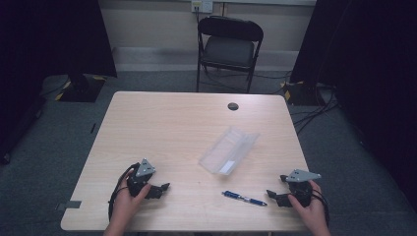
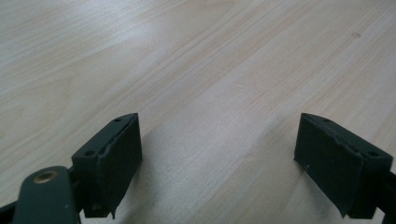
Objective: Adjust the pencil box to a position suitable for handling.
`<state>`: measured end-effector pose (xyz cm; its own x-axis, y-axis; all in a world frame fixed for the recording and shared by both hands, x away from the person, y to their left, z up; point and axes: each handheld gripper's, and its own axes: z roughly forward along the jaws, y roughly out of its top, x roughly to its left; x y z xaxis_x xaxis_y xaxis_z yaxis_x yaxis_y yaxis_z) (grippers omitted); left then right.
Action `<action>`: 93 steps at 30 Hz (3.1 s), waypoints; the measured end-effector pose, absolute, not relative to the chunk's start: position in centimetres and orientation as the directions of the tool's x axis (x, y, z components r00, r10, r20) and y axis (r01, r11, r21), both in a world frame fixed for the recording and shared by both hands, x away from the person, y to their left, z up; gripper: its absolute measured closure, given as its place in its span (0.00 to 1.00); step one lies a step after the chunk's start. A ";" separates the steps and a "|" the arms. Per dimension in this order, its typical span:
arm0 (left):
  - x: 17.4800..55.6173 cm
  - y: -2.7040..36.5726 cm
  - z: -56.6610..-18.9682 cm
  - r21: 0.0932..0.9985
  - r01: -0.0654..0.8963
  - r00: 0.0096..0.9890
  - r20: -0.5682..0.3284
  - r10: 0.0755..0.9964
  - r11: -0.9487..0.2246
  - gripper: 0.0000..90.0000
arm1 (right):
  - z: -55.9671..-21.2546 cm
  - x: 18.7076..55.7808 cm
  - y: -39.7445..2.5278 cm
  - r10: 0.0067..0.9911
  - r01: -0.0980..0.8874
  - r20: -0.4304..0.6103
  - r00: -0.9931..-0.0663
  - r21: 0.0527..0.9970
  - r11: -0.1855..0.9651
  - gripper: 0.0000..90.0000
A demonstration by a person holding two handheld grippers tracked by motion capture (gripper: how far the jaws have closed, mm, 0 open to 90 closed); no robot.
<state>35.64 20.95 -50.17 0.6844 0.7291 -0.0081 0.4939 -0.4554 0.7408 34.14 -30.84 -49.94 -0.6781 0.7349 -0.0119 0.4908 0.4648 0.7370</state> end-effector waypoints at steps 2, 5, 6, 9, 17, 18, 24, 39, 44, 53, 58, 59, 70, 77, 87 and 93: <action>35.6 20.9 -50.2 0.741 0.494 0.684 -0.009 0.730 -0.454 0.16 | -49.9 34.1 -30.8 0.735 0.491 -0.012 -0.678 0.737 0.465 0.17; 35.6 20.9 -50.2 0.741 0.494 0.685 -0.009 0.729 -0.455 0.16 | -49.9 34.1 -30.8 0.735 0.490 -0.012 -0.678 0.737 0.465 0.17; 35.6 20.9 -50.2 0.741 0.495 0.684 -0.009 0.729 -0.455 0.16 | -49.9 34.1 -30.8 0.735 0.490 -0.012 -0.678 0.737 0.465 0.17; 35.6 20.9 -50.2 0.740 0.494 0.685 -0.009 0.729 -0.456 0.16 | -49.9 34.1 -30.8 0.735 0.491 -0.012 -0.678 0.737 0.465 0.17; 35.7 20.9 -50.2 0.740 0.495 0.686 -0.011 0.727 -0.456 0.16 | -50.0 34.0 -30.8 0.736 0.491 -0.010 -0.677 0.738 0.462 0.17; 35.7 20.9 -50.2 0.740 0.495 0.686 -0.011 0.727 -0.456 0.15 | -50.0 34.0 -30.8 0.736 0.491 -0.010 -0.677 0.738 0.462 0.17; 35.7 20.8 -50.2 0.731 0.495 0.694 -0.007 0.720 -0.470 0.11 | -49.9 33.9 -30.8 0.737 0.494 -0.008 -0.676 0.737 0.461 0.17; 36.4 19.2 -49.9 0.727 0.492 0.694 0.006 0.720 -0.480 0.18 | -49.9 33.8 -30.8 0.738 0.495 -0.009 -0.675 0.736 0.461 0.17; 36.6 18.8 -49.7 0.716 0.496 0.706 -0.003 0.708 -0.491 0.19 | -49.9 33.8 -30.8 0.739 0.497 -0.007 -0.673 0.735 0.461 0.17; 37.1 17.3 -49.0 0.726 0.492 0.721 -0.029 0.692 -0.481 0.19 | -49.9 33.8 -30.8 0.739 0.497 -0.008 -0.674 0.735 0.461 0.17; 37.8 15.9 -48.9 0.722 0.476 0.742 -0.023 0.670 -0.503 0.20 | -49.9 33.8 -30.8 0.739 0.497 -0.007 -0.674 0.735 0.461 0.17; 37.9 15.7 -48.8 0.720 0.472 0.746 -0.018 0.666 -0.509 0.20 | -49.9 33.8 -30.8 0.739 0.497 -0.007 -0.674 0.735 0.461 0.17; 39.8 13.2 -47.8 0.729 0.468 0.747 -0.023 0.665 -0.500 0.21 | -49.9 33.8 -30.8 0.739 0.497 -0.008 -0.674 0.735 0.461 0.17; 40.6 10.8 -47.7 0.720 0.434 0.788 -0.012 0.616 -0.541 0.23 | -49.9 33.8 -30.8 0.739 0.497 -0.008 -0.674 0.735 0.461 0.17; 41.1 9.2 -47.5 0.711 0.438 0.803 -0.035 0.595 -0.550 0.23 | -49.9 33.8 -30.8 0.739 0.497 -0.007 -0.674 0.735 0.460 0.17; 41.1 8.1 -47.7 0.718 0.422 0.818 -0.038 0.573 -0.554 0.23 | -49.9 33.8 -30.8 0.739 0.497 -0.007 -0.674 0.735 0.461 0.17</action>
